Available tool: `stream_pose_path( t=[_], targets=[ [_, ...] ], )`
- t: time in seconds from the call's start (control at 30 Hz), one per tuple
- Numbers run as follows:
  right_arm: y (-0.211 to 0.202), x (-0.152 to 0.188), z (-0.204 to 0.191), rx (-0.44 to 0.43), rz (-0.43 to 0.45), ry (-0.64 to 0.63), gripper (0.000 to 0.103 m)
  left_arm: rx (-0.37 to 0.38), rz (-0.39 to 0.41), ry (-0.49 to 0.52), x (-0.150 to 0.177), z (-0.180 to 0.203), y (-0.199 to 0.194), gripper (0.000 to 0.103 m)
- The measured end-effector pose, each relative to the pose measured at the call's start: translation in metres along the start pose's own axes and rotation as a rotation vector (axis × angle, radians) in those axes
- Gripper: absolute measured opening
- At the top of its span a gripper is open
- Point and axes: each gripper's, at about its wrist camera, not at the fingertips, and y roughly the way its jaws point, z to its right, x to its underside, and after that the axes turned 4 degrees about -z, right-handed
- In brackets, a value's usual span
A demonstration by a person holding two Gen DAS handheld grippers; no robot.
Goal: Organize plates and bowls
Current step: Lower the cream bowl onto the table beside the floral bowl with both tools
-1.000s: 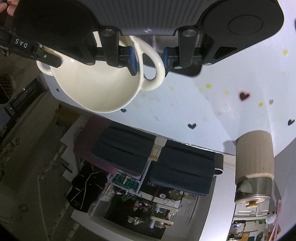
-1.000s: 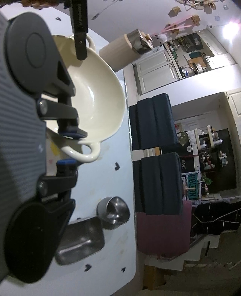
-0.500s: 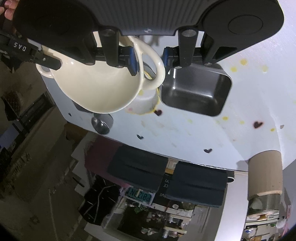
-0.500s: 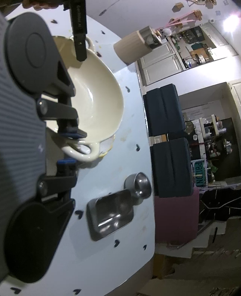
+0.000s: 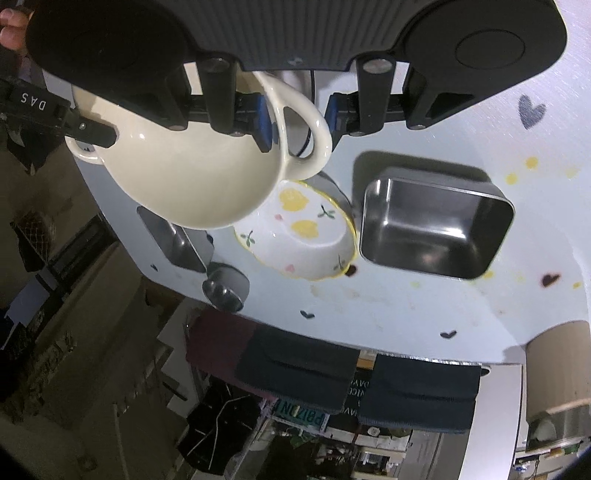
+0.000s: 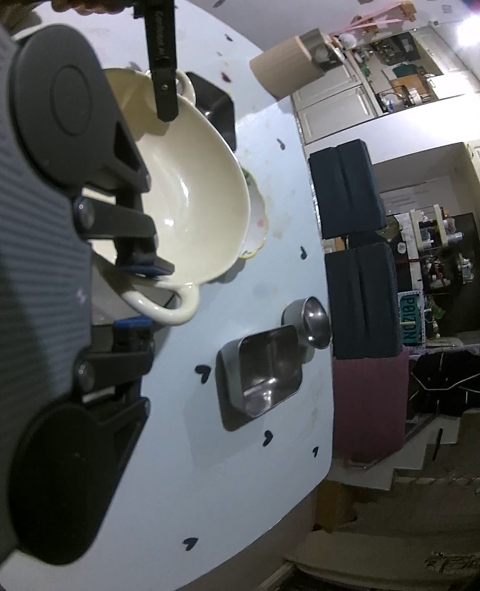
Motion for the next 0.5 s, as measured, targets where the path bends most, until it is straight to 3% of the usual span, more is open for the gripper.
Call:
stream_pose_path(
  t=[0.5],
  targets=[
    [0.011,0.015,0.005,0.04,-0.05,-0.034,0.027,0.021,-0.043,-0.023,0.014,-0.008,0.025,0.033]
  ],
)
